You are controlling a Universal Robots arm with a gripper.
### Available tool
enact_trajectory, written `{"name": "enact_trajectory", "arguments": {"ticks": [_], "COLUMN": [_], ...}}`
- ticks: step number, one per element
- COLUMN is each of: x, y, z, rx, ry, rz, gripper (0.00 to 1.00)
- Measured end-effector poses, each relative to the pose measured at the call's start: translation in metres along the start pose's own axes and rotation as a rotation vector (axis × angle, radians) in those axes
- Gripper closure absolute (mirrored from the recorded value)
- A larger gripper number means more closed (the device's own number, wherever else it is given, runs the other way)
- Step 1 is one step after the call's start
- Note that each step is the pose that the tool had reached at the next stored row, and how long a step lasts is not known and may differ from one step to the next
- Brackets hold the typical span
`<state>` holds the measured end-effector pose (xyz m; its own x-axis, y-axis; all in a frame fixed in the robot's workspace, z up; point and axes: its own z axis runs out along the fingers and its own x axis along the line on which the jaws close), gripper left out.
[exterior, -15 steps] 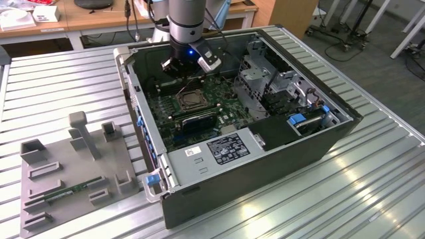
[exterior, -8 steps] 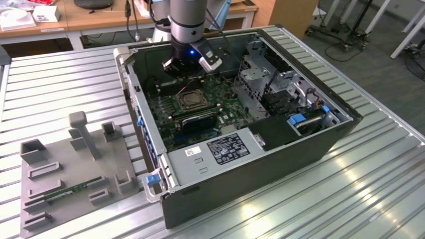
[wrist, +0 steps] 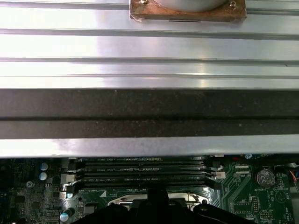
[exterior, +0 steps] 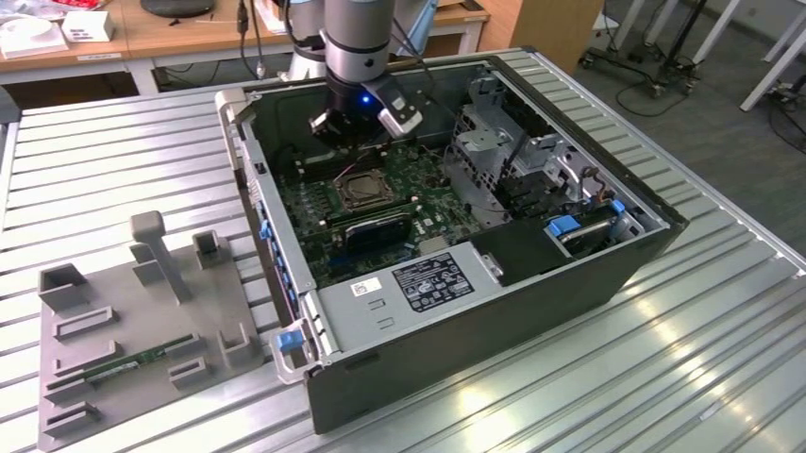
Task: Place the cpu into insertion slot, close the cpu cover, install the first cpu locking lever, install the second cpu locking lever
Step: 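Install the first cpu locking lever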
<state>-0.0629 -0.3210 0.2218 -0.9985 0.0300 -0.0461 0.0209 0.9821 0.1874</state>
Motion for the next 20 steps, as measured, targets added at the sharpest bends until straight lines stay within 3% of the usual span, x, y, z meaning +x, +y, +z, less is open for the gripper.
{"name": "enact_trajectory", "arguments": {"ticks": [11,20], "x": [-0.0011,-0.0022], "y": [-0.0013,-0.0014], "z": [0.0072,0.0087], "rx": [-0.0001,-0.0005], "ry": [0.0001,0.0001], "rz": [0.000,0.000], "gripper": [0.89,0.89]}}
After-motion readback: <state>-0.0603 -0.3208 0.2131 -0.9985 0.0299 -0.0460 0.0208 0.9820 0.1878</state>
